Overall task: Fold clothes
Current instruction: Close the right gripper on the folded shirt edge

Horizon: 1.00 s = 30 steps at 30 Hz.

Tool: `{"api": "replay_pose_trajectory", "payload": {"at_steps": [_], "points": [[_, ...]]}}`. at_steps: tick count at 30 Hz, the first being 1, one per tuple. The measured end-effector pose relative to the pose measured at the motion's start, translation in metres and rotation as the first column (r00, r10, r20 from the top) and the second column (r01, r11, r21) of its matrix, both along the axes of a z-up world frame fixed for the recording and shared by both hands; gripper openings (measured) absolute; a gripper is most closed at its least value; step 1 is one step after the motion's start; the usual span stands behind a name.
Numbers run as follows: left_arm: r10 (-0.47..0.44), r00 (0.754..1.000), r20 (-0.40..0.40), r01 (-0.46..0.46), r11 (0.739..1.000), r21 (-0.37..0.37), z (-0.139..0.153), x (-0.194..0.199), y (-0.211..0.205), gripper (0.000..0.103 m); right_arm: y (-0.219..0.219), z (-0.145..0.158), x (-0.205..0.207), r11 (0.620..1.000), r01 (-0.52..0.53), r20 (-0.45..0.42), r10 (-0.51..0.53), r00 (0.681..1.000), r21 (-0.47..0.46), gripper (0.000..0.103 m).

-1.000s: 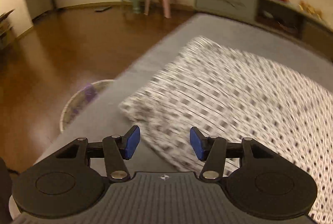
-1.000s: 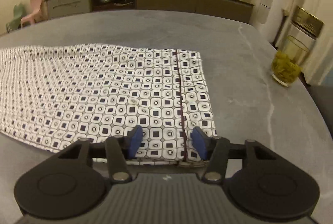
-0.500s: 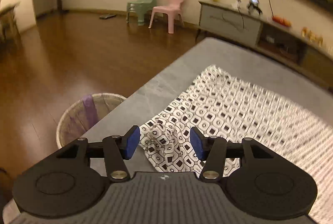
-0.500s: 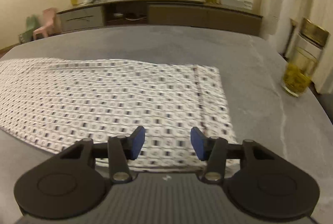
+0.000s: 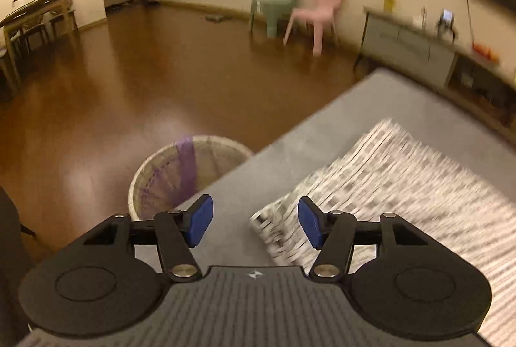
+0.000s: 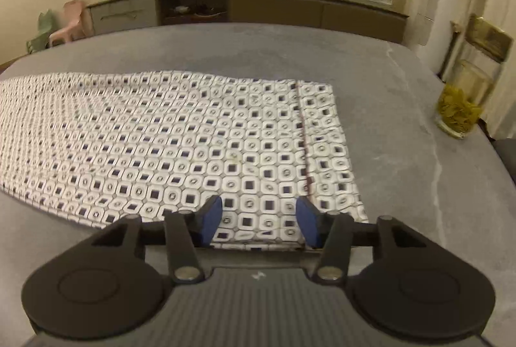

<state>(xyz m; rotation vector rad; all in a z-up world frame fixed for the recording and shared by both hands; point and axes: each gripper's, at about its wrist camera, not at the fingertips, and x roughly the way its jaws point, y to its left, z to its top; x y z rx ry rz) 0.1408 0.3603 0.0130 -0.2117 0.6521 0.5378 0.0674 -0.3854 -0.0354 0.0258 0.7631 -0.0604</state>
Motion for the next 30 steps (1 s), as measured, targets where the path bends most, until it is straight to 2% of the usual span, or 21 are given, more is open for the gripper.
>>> {"api": "replay_pose_trajectory", "payload": {"at_steps": [2,5,7,9,11,12,15,16,17,20,22,24,25,29,30], "points": [[-0.028,0.999,0.040,0.028,1.000,-0.005,0.014,-0.003,-0.018,0.061,-0.016,0.017,-0.013,0.994,0.084,0.063,-0.088,0.994,0.067,0.062],[-0.069,0.993,0.100,0.071,0.997,-0.010,0.035,-0.009,-0.046,0.061,-0.046,0.016,-0.023,0.957,0.214,0.037,-0.226,0.973,0.197,0.062],[-0.178,0.977,0.120,0.179,0.984,0.002,0.043,-0.006,-0.091,0.061,-0.056,0.005,-0.021,0.933,0.267,-0.007,-0.273,0.962,0.242,0.061],[-0.324,0.938,0.121,0.328,0.945,-0.008,0.043,-0.003,-0.149,0.061,-0.061,-0.008,-0.017,0.913,0.300,-0.043,-0.300,0.953,0.276,0.059],[-0.468,0.875,0.121,0.474,0.880,-0.024,0.042,-0.002,-0.208,0.062,-0.060,-0.017,-0.012,0.908,0.301,-0.062,-0.296,0.953,0.291,0.048],[-0.530,0.839,0.122,0.538,0.841,-0.049,0.040,-0.003,-0.237,0.062,-0.051,-0.018,-0.012,0.922,0.293,-0.060,-0.288,0.956,0.252,0.046],[-0.685,0.715,0.136,0.699,0.700,-0.150,0.035,-0.007,-0.323,0.062,-0.025,-0.023,-0.012,0.958,0.256,-0.047,-0.252,0.967,0.129,0.026],[-0.724,0.675,0.144,0.737,0.651,-0.180,0.036,-0.008,-0.351,0.062,-0.018,-0.023,-0.012,0.966,0.233,-0.044,-0.229,0.972,0.109,0.013],[-0.756,0.636,0.154,0.769,0.605,-0.208,0.037,-0.009,-0.379,0.062,-0.014,-0.022,-0.012,0.971,0.215,-0.042,-0.212,0.976,0.105,0.009],[-0.840,0.513,0.178,0.846,0.460,-0.268,0.039,-0.010,-0.464,0.064,0.004,-0.020,-0.016,0.986,0.169,0.004,-0.169,0.986,-0.010,0.008],[-0.890,0.431,0.149,0.886,0.386,-0.256,0.036,-0.010,-0.519,0.064,0.019,-0.017,-0.020,0.985,0.128,0.043,-0.123,0.991,-0.117,0.008],[-0.931,0.353,0.089,0.919,0.327,-0.223,0.030,-0.007,-0.571,0.065,0.037,-0.015,-0.027,0.970,0.086,0.078,-0.070,0.994,-0.229,0.008],[-0.944,0.323,0.060,0.929,0.304,-0.212,0.026,-0.006,-0.595,0.065,0.047,-0.014,-0.031,0.958,0.067,0.092,-0.043,0.995,-0.278,0.008],[-0.962,0.260,-0.082,0.952,0.269,-0.147,0.003,0.001,-0.653,0.064,0.063,-0.014,-0.034,0.929,0.010,0.115,0.036,0.993,-0.371,0.008],[-0.958,0.258,-0.122,0.954,0.273,-0.127,-0.004,0.003,-0.662,0.064,0.065,-0.013,-0.034,0.925,0.000,0.120,0.049,0.992,-0.379,0.008]]}}
